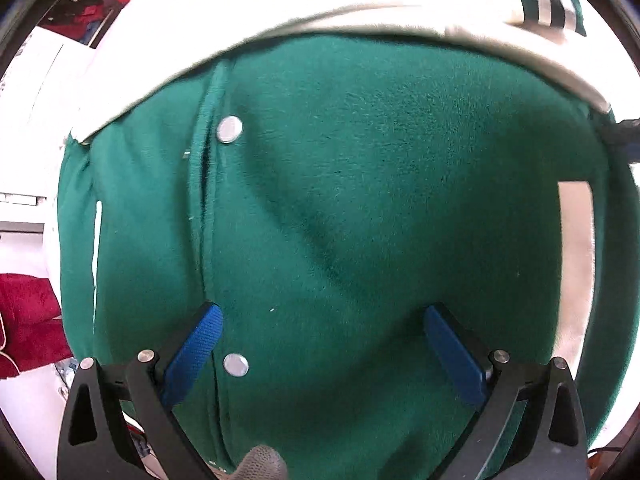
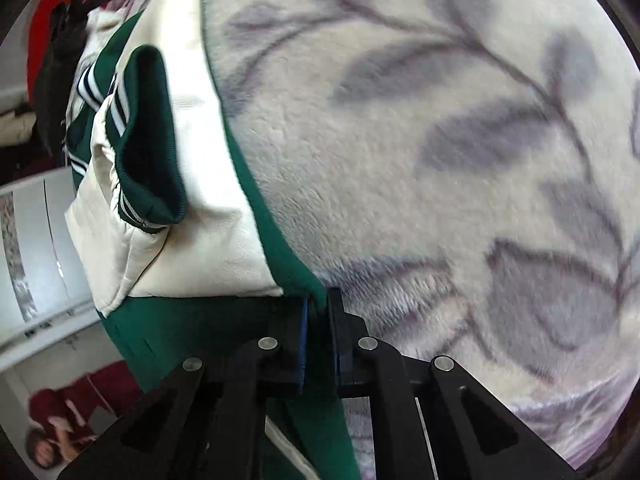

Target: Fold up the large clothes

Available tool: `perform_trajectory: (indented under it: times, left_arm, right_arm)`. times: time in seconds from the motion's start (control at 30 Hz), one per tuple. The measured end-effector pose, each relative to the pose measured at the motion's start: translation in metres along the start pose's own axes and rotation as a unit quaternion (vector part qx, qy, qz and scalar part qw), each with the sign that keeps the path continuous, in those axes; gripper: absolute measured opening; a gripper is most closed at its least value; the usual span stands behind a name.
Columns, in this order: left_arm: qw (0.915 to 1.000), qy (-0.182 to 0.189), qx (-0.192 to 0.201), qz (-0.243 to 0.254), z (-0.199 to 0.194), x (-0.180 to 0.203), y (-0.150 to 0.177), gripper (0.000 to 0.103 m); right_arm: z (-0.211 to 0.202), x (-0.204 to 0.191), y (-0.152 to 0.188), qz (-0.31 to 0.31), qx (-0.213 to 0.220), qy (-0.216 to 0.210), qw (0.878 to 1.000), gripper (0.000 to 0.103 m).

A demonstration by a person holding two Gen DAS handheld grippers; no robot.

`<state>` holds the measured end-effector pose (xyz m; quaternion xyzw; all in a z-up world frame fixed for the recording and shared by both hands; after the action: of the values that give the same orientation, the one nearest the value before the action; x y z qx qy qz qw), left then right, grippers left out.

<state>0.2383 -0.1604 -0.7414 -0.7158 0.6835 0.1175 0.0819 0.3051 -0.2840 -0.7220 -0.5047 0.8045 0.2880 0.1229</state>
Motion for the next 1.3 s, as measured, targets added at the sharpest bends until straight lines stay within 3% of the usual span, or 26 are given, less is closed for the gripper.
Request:
perform_trajectory:
  times: [0.07,0.13,0.17,0.2,0.23,0.27,0.4,0.47,0.57,0.67,0.77,0.87,0.9,1.0,1.07,1.13,1.2,1.3]
  left_arm:
    - [1.0000,0.005,-0.004,0.003,0.008,0.001,-0.002,0.103]
    - [0.9999,0.013,-0.005,-0.003,0.014,-0.001,-0.006,0.103]
    - [0.9998,0.017,-0.005,-0.008,0.016,-0.002,-0.006,0.103]
    - [0.9997,0.020,-0.004,-0.012,0.013,0.006,-0.003,0.103]
    - [0.9996,0.022,-0.002,-0.017,0.015,0.007,-0.002,0.103]
    - [0.9995,0.023,0.000,-0.019,0.016,0.012,0.000,0.103]
    - [0.9993,0.031,0.007,-0.018,0.021,0.009,0.004,0.103]
    - [0.9988,0.045,0.007,-0.019,0.024,0.002,0.015,0.103]
    - [0.9974,0.067,0.013,-0.022,0.029,-0.003,0.015,0.103]
    - [0.9966,0.075,0.022,-0.025,0.030,-0.018,0.018,0.103]
    - [0.9963,0.072,0.036,-0.030,0.034,-0.021,0.027,0.103]
    - [0.9958,0.070,0.044,-0.038,0.035,-0.022,0.033,0.103]
    - [0.9958,0.070,0.044,-0.039,0.036,-0.021,0.034,0.103]
    - [0.9962,0.075,0.027,-0.036,0.036,-0.023,0.031,0.103]
    - [0.9960,0.077,0.022,-0.041,0.029,-0.027,0.015,0.103]
    - [0.9952,0.072,0.035,-0.056,0.021,-0.032,-0.002,0.103]
    - [0.9957,0.060,0.035,-0.063,0.021,-0.037,-0.004,0.103]
    - [0.9954,0.060,0.029,-0.068,0.038,-0.035,-0.008,0.103]
  right_arm:
    - [-0.007,-0.006,0.004,-0.001,-0.005,-0.027,1.000,0.009]
    - [-0.014,-0.012,0.007,0.005,-0.014,-0.050,0.999,0.017]
    - [-0.016,-0.013,0.004,0.003,-0.013,-0.059,0.998,0.037]
    - [-0.015,-0.018,0.002,-0.005,-0.013,-0.067,0.998,0.065]
    - [-0.014,-0.018,-0.002,-0.013,-0.018,-0.066,0.998,0.071]
    - [-0.007,-0.021,-0.002,-0.022,-0.025,-0.059,0.998,0.070]
    - [0.007,0.004,-0.019,-0.058,-0.032,0.020,0.998,0.025]
    - [-0.002,0.003,-0.020,-0.061,-0.020,0.044,0.997,0.020]
    - [-0.009,0.007,-0.015,-0.049,-0.026,0.039,0.998,0.017]
    - [-0.010,0.006,-0.010,-0.048,-0.056,0.014,0.997,0.018]
    - [-0.024,0.008,-0.014,-0.044,-0.045,-0.005,0.998,0.020]
    - [-0.043,0.004,-0.032,-0.030,-0.008,-0.021,0.999,0.040]
    - [-0.051,0.003,-0.039,-0.022,0.003,-0.033,0.999,0.041]
    - [-0.072,-0.009,-0.080,-0.002,0.025,-0.081,0.996,0.047]
    - [-0.079,-0.022,-0.110,0.005,0.041,-0.092,0.995,0.058]
    - [-0.092,-0.029,-0.147,0.002,0.059,-0.098,0.994,0.059]
    - [-0.090,-0.040,-0.182,0.001,0.059,-0.100,0.993,0.059]
    - [-0.056,-0.070,-0.221,0.021,0.025,-0.124,0.992,0.060]
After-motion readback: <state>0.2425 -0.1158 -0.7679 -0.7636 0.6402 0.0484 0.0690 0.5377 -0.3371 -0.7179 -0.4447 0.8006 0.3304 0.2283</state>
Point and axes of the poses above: each gripper's, at about its wrist camera, not at the fingertips, and z roughly the way its jaws point, x to its right, y to its underside, the point moved 10 cm from there along z, roughly the way its jaws point, and after that the axes turned 4 degrees about -x, right-handed, at the moved point
